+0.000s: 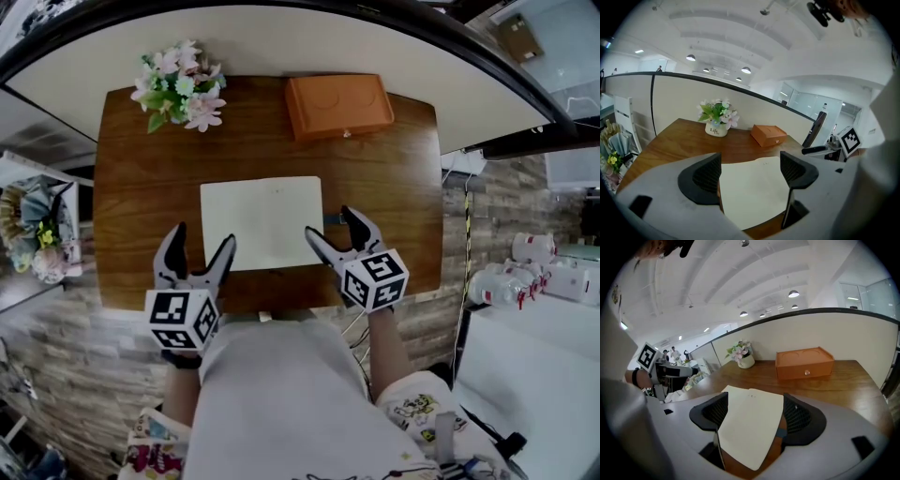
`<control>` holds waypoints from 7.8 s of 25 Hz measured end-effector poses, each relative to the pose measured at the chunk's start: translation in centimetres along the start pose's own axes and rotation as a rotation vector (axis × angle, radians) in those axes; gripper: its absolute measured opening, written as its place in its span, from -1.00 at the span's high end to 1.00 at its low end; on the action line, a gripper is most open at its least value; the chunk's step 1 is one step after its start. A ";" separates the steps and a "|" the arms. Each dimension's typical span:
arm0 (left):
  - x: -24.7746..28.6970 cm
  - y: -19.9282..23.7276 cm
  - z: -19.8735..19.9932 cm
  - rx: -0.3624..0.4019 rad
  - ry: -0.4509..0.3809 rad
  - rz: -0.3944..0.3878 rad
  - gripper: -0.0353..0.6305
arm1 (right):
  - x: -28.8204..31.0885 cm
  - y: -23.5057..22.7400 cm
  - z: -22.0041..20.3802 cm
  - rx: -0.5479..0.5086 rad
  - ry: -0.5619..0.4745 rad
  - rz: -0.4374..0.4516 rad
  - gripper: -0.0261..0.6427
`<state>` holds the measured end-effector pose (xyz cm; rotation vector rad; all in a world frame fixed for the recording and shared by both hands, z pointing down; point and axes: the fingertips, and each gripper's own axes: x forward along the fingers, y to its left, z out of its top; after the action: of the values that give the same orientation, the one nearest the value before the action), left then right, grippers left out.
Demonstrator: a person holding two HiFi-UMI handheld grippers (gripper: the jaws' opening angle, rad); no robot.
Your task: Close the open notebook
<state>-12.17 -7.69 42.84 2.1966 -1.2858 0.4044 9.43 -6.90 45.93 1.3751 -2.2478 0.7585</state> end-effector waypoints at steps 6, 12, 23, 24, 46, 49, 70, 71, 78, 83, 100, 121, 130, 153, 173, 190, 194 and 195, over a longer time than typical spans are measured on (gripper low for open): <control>1.2 -1.3 -2.0 -0.007 0.046 -0.039 -0.20 | 0.9 -0.4 -2.1 0.016 0.041 -0.004 -0.06; 2.3 -2.4 -4.2 -0.020 0.097 -0.074 -0.20 | 2.1 -1.0 -4.3 0.031 0.095 -0.005 -0.06; 3.5 -3.4 -7.4 -0.061 0.162 -0.093 -0.20 | 4.0 -1.9 -8.7 0.018 0.238 0.014 -0.06; 3.5 -3.4 -7.7 -0.065 0.166 -0.093 -0.20 | 4.2 -2.0 -9.0 0.015 0.249 0.014 -0.06; 2.1 -2.9 -10.6 -0.239 0.165 -0.072 -0.19 | 5.1 -2.1 -11.5 -0.082 0.439 0.012 -0.06; 1.7 -2.8 -11.0 -0.276 0.156 -0.069 -0.19 | 5.1 -2.1 -11.5 -0.078 0.451 0.008 -0.06; 0.6 -4.5 -14.5 -0.718 0.103 -0.147 -0.19 | 5.2 -2.1 -11.4 -0.083 0.460 0.014 -0.06; 0.6 -4.7 -14.6 -0.755 0.095 -0.160 -0.19 | 5.3 -2.2 -11.4 -0.083 0.462 0.014 -0.06; 0.9 -6.3 -15.5 -0.933 0.079 -0.251 -0.19 | 5.4 -2.1 -11.5 -0.086 0.479 0.018 -0.06; 1.5 -7.1 -15.7 -1.037 0.066 -0.282 -0.20 | 5.3 -2.1 -11.5 -0.087 0.473 0.016 -0.06; 2.9 -6.5 -15.4 -1.263 -0.069 -0.272 -0.20 | 5.1 -2.1 -11.5 -0.097 0.479 0.033 -0.06; -1.4 4.2 -14.4 -1.108 -0.195 -0.133 -0.19 | 5.1 -2.1 -11.6 -0.101 0.480 0.035 -0.06; -0.9 4.0 -14.1 -1.098 -0.058 -0.263 -0.19 | 5.2 -2.1 -11.6 -0.096 0.480 0.027 -0.06; -1.4 3.9 -13.3 -1.066 0.029 -0.491 0.37 | 5.1 -2.1 -11.5 -0.072 0.464 0.003 -0.06; 2.8 1.6 -13.3 -0.899 0.125 -0.400 0.88 | 5.0 -2.1 -11.4 -0.067 0.458 0.000 -0.06; 2.5 1.7 -12.4 -0.798 0.113 -0.357 0.88 | 4.8 -1.9 -11.2 -0.064 0.412 0.008 -0.06; 1.9 1.8 -12.1 -0.760 0.113 -0.326 0.88 | 4.0 -1.9 -11.4 -0.060 0.401 0.009 -0.05; 1.7 1.9 -12.0 -0.754 0.112 -0.321 0.88 | 3.8 -1.8 -11.4 -0.060 0.398 0.011 -0.05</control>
<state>-12.69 -2.41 53.94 1.6523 -0.8123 -0.0850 9.94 -3.00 57.43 1.0735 -1.9502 0.8742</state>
